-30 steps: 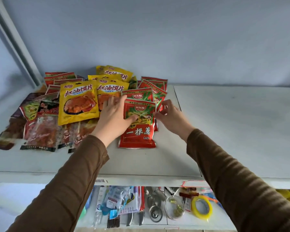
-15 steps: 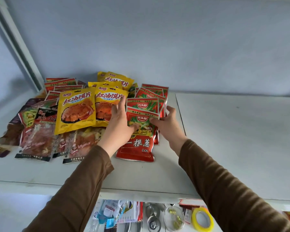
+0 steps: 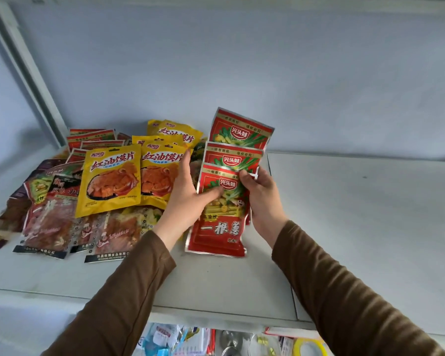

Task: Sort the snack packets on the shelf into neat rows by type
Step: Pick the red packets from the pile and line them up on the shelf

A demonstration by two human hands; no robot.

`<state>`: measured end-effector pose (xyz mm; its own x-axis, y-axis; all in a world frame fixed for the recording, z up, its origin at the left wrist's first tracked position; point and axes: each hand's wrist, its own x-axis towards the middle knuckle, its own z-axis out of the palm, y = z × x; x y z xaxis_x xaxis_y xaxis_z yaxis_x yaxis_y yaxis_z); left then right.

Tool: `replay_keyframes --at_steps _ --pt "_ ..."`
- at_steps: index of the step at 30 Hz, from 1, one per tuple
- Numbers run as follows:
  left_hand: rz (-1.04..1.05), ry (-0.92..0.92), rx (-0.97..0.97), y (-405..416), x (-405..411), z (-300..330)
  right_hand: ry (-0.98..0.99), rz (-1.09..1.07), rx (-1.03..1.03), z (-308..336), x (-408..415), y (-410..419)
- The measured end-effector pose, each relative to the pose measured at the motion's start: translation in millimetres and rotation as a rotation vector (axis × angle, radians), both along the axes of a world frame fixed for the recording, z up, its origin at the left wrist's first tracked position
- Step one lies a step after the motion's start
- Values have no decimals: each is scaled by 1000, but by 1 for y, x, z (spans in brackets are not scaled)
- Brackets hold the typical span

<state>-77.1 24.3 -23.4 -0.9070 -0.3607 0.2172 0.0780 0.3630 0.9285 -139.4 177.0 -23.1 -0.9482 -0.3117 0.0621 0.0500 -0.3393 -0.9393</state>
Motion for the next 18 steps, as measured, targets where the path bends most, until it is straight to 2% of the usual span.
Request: replay_keyframes --at_steps 2,6,10,14,18 --pt "-108 0 207 2 -3 5 7 25 -16 6 -5 5" --pt "-183 17 411 15 -11 6 -8 7 -32 11 -13 9" --pt "-96 54 503 20 -14 1 -41 69 -27 11 -16 11" --pt "-32 52 577 21 -17 1 -17 207 75 5 -16 11" --pt "7 21 534 34 -18 3 8 178 103 -3 -18 10"
